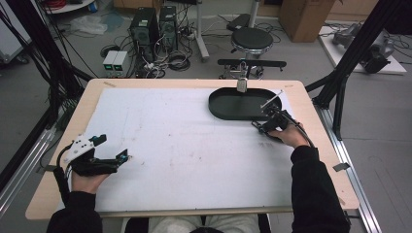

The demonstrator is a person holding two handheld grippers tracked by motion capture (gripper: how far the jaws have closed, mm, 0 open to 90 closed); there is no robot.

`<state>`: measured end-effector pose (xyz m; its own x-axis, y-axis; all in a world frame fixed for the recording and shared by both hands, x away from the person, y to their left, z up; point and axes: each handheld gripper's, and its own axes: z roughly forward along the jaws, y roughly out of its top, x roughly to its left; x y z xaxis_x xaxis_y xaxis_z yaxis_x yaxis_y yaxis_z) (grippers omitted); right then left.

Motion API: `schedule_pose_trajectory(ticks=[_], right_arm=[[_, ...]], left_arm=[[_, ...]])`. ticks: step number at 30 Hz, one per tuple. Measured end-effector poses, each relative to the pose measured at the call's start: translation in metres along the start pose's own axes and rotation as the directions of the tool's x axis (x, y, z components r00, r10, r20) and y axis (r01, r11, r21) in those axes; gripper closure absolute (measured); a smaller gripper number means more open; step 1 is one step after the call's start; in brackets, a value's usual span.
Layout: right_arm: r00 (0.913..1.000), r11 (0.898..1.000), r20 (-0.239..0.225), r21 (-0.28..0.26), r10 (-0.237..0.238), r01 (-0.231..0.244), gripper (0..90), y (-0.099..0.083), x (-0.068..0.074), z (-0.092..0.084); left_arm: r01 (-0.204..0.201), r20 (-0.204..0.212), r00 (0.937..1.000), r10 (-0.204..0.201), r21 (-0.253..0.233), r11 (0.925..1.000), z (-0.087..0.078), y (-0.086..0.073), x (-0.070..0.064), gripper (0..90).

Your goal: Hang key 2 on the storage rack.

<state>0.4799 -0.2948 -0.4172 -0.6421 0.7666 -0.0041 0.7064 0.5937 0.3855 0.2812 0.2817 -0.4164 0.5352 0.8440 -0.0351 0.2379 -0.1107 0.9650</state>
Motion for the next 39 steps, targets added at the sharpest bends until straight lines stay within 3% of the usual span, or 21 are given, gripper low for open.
schedule_pose_trajectory(ticks=[5, 7, 8, 10, 16, 24, 32, 39], right_arm=[[1.0000, 1.000, 0.005, -0.004, 0.005, -0.005, 72.9, -0.001, 0.001, -0.001], [0.9999, 1.000, -0.010, -0.017, -0.004, 0.004, 82.3, -0.001, 0.001, -0.004], [0.9995, 0.999, -0.030, -0.033, 0.006, -0.007, 83.4, -0.002, 0.000, -0.007], [0.9999, 0.999, -0.014, -0.040, 0.003, -0.003, 84.3, -0.002, 0.001, -0.009], [0.9997, 1.000, -0.024, -0.028, -0.005, 0.004, 85.5, -0.001, 0.004, -0.006], [0.9989, 0.999, -0.043, -0.046, 0.017, -0.019, 86.3, -0.002, 0.002, -0.009], [0.9979, 0.995, -0.048, -0.093, 0.043, -0.048, 87.5, -0.005, -0.006, -0.019], [0.9956, 0.989, -0.079, -0.133, 0.051, -0.061, 87.5, -0.010, -0.007, -0.032]], left_arm=[[-0.001, 0.000, 1.0000, 0.001, 0.000, 1.0000, 0.000, 0.000, 0.000, 2.0], [-0.001, 0.000, 1.0000, 0.001, -0.001, 1.0000, 0.000, 0.000, 0.000, 2.0], [-0.001, 0.002, 1.0000, 0.001, 0.000, 1.0000, 0.000, 0.000, 0.001, 2.0], [-0.003, 0.002, 1.0000, 0.003, 0.001, 1.0000, 0.000, 0.000, 0.001, 2.0], [0.000, 0.001, 1.0000, 0.000, -0.002, 1.0000, 0.000, 0.000, 0.000, 2.0], [-0.005, 0.001, 1.0000, 0.005, 0.001, 1.0000, -0.001, 0.000, 0.000, 2.0], [-0.003, -0.001, 1.0000, 0.003, 0.001, 1.0000, 0.000, 0.000, 0.000, 2.0], [0.001, -0.001, 1.0000, -0.001, 0.000, 1.0000, 0.000, 0.000, 0.000, 2.0]])
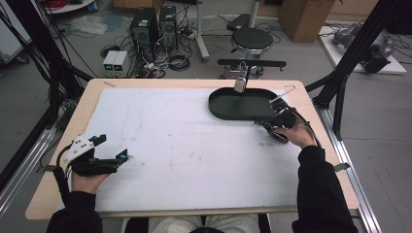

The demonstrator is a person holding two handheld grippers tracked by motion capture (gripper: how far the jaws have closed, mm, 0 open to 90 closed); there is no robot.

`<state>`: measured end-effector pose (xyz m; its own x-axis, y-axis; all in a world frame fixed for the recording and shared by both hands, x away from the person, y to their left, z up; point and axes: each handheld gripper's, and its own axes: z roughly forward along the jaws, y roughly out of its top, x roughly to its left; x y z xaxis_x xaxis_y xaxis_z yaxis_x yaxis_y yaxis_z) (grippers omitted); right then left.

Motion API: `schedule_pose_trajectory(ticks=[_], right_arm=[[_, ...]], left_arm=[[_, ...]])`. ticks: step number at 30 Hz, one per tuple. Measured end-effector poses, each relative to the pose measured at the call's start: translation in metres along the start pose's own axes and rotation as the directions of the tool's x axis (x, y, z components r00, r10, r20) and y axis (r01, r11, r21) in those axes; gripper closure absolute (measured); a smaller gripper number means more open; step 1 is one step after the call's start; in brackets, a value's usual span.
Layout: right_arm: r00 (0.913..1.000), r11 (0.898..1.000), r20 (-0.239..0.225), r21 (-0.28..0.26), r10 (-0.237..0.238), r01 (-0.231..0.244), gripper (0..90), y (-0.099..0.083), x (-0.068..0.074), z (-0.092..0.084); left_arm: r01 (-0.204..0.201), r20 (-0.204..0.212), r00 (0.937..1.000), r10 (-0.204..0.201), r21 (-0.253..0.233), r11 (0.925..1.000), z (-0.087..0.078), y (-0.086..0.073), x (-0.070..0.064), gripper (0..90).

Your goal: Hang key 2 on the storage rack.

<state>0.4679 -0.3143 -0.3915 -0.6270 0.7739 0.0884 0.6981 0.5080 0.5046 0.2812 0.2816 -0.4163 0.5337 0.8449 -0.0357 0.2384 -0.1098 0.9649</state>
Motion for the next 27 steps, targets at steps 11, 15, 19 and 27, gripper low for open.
schedule_pose_trajectory(ticks=[11, 15, 19, 27], right_arm=[[0.9979, 0.991, -0.060, -0.127, 0.026, -0.033, 87.5, -0.001, -0.002, -0.033], [0.9959, 0.983, -0.083, -0.178, 0.036, -0.051, 87.4, 0.000, -0.004, -0.042], [0.9939, 0.973, -0.101, -0.221, 0.045, -0.066, 87.4, 0.000, -0.005, -0.048], [0.9906, 0.957, -0.123, -0.276, 0.059, -0.091, 87.4, 0.000, -0.008, -0.060]], left_arm=[[-0.002, 0.002, 1.0000, 0.002, -0.004, 1.0000, 0.000, 0.000, 0.000, 2.0], [-0.001, 0.002, 1.0000, 0.001, -0.004, 1.0000, 0.001, 0.000, 0.000, 2.0], [0.000, 0.002, 1.0000, 0.000, -0.005, 1.0000, 0.001, 0.000, 0.000, 2.0], [0.002, 0.003, 1.0000, -0.002, -0.007, 1.0000, 0.001, 0.000, 0.001, 2.0]])
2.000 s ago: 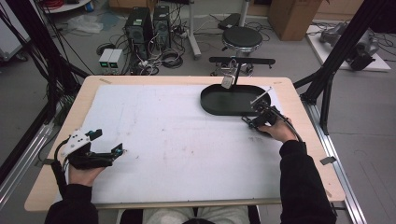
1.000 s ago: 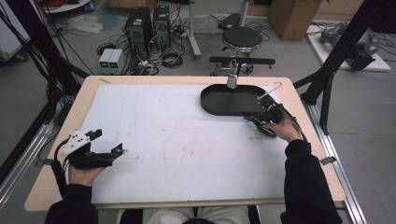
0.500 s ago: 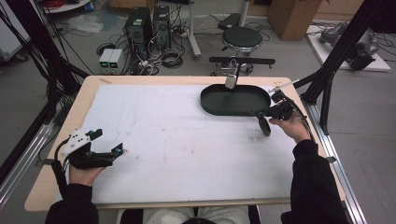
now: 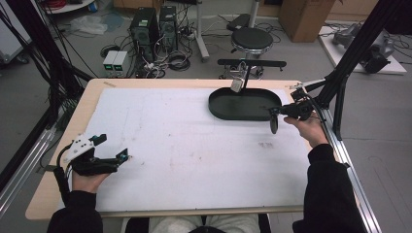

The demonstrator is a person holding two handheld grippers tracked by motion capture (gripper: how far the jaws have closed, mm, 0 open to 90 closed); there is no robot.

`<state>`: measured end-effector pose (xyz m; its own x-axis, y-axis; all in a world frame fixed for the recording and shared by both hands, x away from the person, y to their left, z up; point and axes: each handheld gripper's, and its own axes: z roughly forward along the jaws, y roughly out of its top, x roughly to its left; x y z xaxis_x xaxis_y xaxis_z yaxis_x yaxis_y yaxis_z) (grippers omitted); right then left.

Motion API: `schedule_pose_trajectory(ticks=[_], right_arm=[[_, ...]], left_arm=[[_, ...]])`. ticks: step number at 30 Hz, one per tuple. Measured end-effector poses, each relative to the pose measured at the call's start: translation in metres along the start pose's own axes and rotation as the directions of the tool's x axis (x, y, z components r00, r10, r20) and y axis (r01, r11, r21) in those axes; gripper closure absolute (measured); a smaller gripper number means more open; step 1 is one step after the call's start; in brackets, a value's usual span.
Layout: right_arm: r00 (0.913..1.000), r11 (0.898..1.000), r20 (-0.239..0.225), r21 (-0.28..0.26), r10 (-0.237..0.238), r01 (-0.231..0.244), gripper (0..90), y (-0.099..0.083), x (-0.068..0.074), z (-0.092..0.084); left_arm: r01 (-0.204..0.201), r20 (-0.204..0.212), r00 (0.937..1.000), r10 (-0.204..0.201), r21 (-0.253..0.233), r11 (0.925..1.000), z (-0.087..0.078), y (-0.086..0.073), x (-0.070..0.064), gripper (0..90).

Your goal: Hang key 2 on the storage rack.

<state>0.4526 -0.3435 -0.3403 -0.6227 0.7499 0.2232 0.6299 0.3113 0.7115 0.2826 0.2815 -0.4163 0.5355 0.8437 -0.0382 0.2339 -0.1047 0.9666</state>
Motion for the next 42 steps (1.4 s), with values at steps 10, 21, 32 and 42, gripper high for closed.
schedule_pose_trajectory(ticks=[10, 21, 32, 42], right_arm=[[0.9993, 0.999, -0.006, -0.037, -0.038, 0.038, 87.4, 0.021, 0.010, -0.014], [0.9987, 0.997, -0.016, -0.058, -0.048, 0.047, 87.3, 0.038, 0.016, -0.017], [0.9967, 0.994, -0.035, -0.088, -0.073, 0.070, 87.3, 0.059, 0.026, -0.017], [0.9953, 0.992, -0.056, -0.101, -0.079, 0.073, 87.3, 0.077, 0.034, -0.009]], left_arm=[[0.001, 0.001, 1.0000, -0.001, -0.001, 1.0000, 0.000, 0.000, 0.000, 2.0], [-0.001, 0.000, 1.0000, 0.001, -0.003, 1.0000, 0.000, 0.000, 0.000, 2.0], [0.000, 0.001, 1.0000, 0.000, -0.004, 1.0000, 0.000, 0.000, 0.000, 2.0], [0.000, -0.001, 1.0000, 0.000, -0.006, 1.0000, -0.002, 0.001, 0.000, 2.0]])
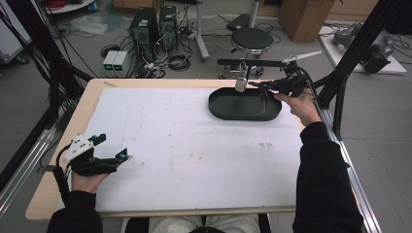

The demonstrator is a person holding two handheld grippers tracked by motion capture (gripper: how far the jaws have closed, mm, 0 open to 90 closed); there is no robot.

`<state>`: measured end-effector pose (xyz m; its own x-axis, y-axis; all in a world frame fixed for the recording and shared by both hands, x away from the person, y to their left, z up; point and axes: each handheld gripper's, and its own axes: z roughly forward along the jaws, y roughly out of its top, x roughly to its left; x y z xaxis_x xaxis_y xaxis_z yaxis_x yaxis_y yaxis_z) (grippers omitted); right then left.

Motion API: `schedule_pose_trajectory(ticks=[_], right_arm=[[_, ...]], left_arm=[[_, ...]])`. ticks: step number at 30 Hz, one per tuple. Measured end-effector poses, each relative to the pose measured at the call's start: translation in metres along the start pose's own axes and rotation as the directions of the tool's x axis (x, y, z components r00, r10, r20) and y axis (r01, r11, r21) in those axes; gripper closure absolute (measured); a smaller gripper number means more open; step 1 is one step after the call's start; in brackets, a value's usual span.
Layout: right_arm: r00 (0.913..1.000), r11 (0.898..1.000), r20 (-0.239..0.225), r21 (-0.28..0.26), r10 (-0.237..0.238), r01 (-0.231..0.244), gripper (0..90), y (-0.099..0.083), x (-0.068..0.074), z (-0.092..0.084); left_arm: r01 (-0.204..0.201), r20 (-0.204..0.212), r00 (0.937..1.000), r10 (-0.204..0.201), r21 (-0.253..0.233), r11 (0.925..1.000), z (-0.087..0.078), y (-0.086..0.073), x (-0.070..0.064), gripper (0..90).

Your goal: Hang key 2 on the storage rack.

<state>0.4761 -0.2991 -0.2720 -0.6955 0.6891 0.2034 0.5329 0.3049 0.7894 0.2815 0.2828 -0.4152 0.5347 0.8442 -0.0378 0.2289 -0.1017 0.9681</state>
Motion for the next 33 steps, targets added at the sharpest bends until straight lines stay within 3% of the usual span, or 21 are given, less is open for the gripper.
schedule_pose_trajectory(ticks=[11, 33], right_arm=[[0.9993, 1.000, -0.030, 0.001, -0.024, 0.024, 87.3, 0.017, 0.008, 0.009], [0.9975, 0.998, -0.041, -0.008, -0.057, 0.057, 87.2, 0.055, 0.017, 0.027]], left_arm=[[0.003, 0.000, 1.0000, -0.003, -0.002, 1.0000, 0.000, 0.000, 0.000, 2.0], [0.003, 0.000, 1.0000, -0.003, -0.002, 1.0000, -0.001, 0.000, 0.000, 2.0]])
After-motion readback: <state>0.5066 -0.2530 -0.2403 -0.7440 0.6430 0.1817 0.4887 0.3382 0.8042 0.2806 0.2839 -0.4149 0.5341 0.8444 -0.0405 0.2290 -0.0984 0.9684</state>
